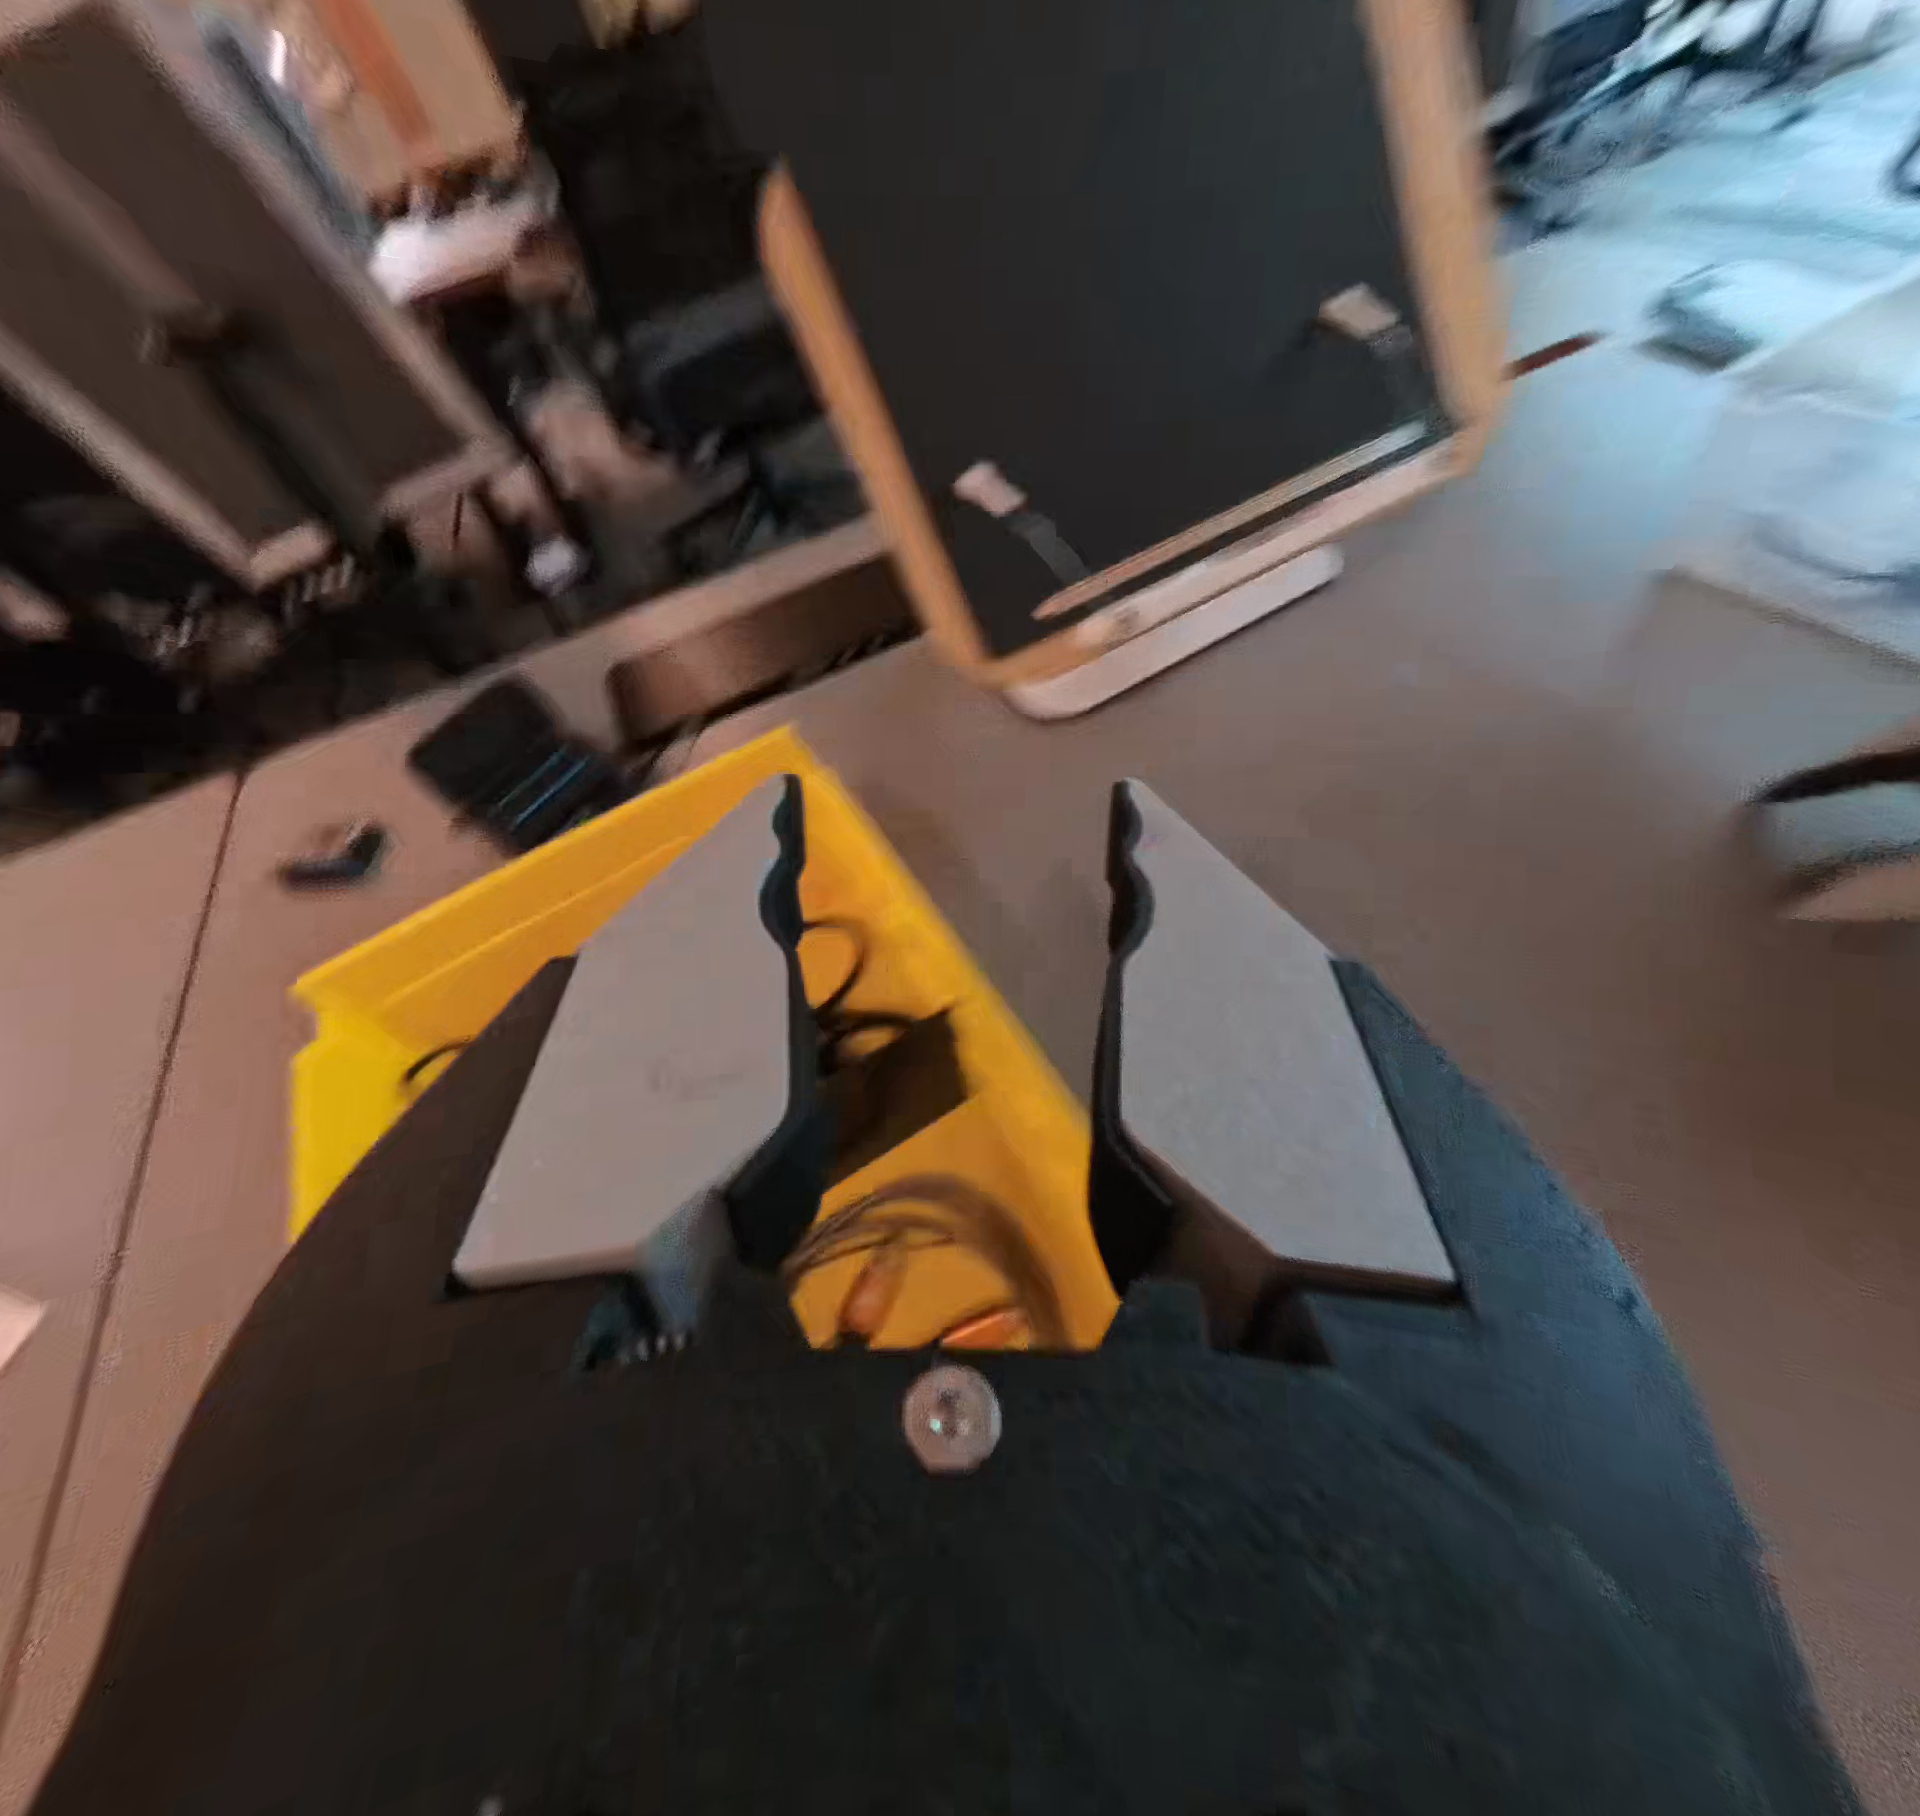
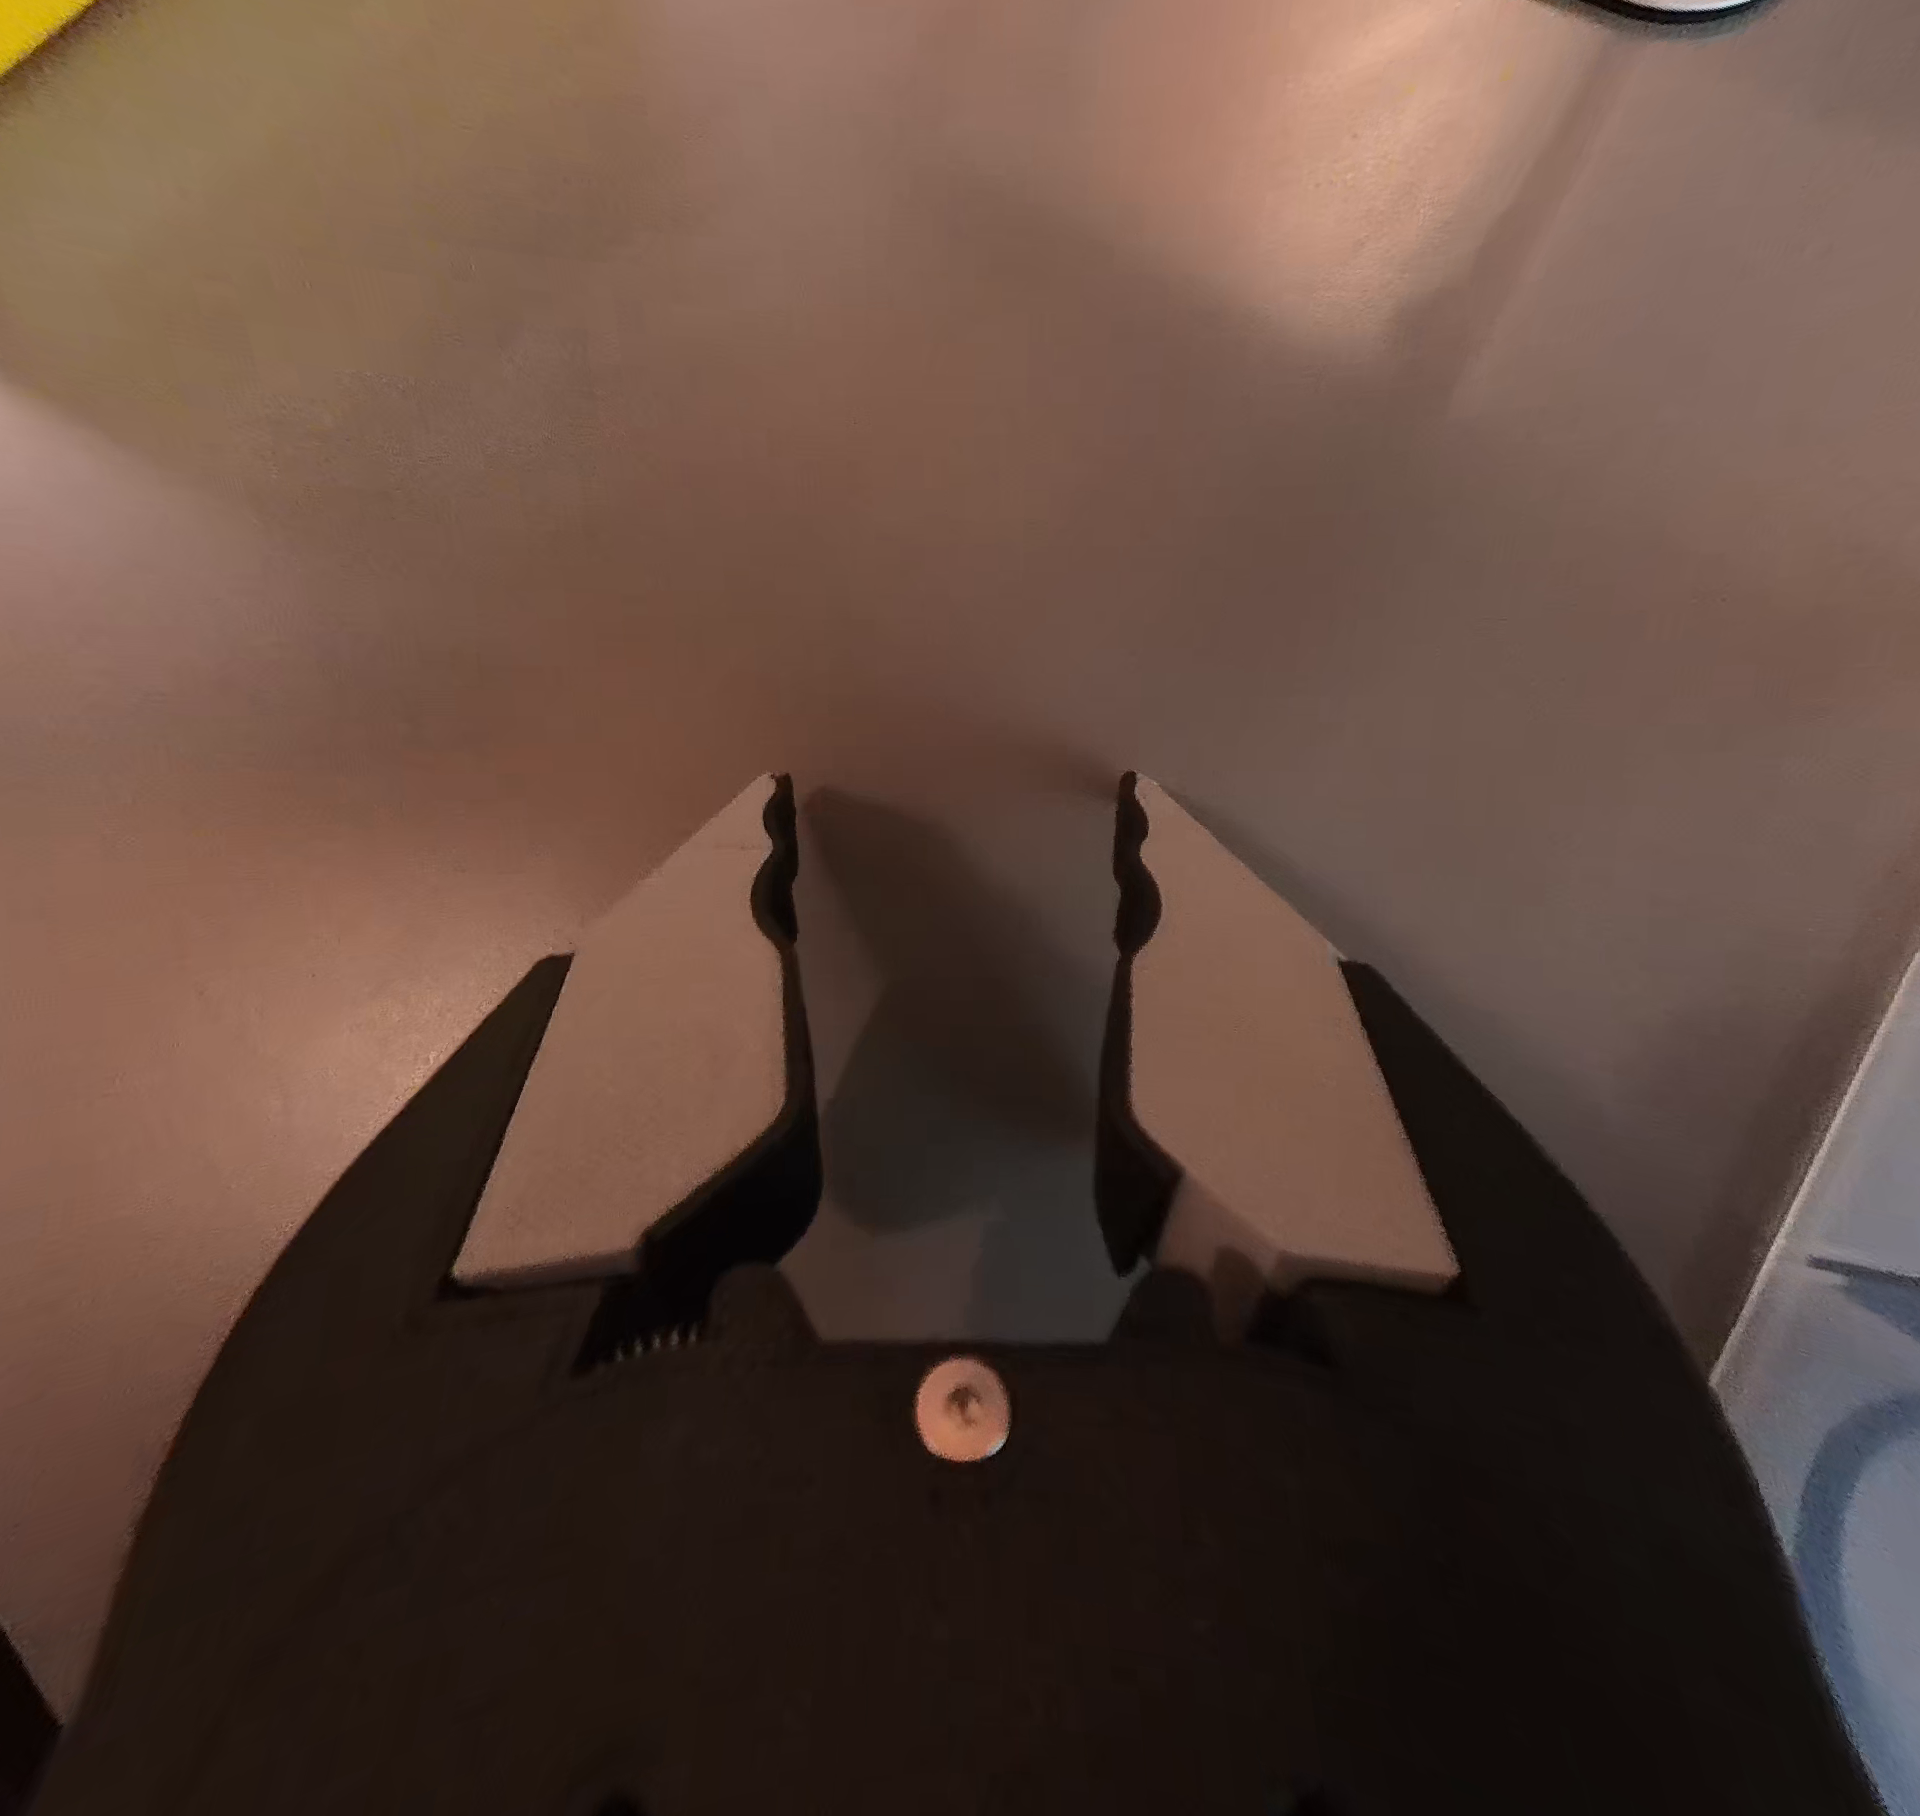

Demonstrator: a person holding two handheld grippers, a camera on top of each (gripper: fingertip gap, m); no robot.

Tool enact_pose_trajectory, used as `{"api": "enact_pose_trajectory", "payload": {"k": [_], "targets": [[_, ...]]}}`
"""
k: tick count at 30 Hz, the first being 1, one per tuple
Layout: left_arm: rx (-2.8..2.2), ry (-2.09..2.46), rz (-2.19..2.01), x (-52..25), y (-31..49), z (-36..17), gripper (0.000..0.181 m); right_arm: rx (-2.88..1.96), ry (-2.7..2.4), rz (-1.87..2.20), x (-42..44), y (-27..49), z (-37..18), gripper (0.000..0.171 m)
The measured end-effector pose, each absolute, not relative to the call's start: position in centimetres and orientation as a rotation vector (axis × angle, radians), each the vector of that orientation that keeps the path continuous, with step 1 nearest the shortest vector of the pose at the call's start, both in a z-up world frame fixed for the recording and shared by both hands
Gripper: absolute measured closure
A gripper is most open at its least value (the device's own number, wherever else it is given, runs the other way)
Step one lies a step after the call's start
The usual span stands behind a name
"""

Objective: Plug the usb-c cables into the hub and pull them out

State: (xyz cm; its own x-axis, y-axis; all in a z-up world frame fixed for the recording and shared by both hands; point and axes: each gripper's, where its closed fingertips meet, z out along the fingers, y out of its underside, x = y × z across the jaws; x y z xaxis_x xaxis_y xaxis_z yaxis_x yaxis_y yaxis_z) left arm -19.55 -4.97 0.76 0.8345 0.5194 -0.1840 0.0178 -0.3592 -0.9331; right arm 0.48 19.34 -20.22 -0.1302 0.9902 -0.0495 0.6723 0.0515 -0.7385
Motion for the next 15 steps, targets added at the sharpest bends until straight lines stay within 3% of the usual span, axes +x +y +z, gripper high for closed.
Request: {"api": "enact_pose_trajectory", "payload": {"k": [1,6,11,12,15], "targets": [[-1.933,-0.481,0.548,-22.2,-5.9,-0.1,0.118,-1.658,-1.857,0.859,0.5,19.3,-20.2,0.112],[-2.166,-0.829,0.417,-30.9,-8.9,-7.8,0.113,-1.642,-1.861,0.822,0.5,19.4,-20.3,0.113],[-2.406,-0.969,0.347,-33.4,-9.9,-14.7,0.108,-1.623,-1.868,0.784,0.5,19.4,-20.4,0.113],[-2.429,-0.979,0.234,-33.0,-9.3,-15.4,0.091,-1.625,-1.867,0.787,0.5,19.4,-20.4,0.113],[-2.424,-1.145,0.028,-33.3,-9.0,-16.6,0.092,-1.622,-1.871,0.788,0.5,19.3,-20.4,0.113]]}}
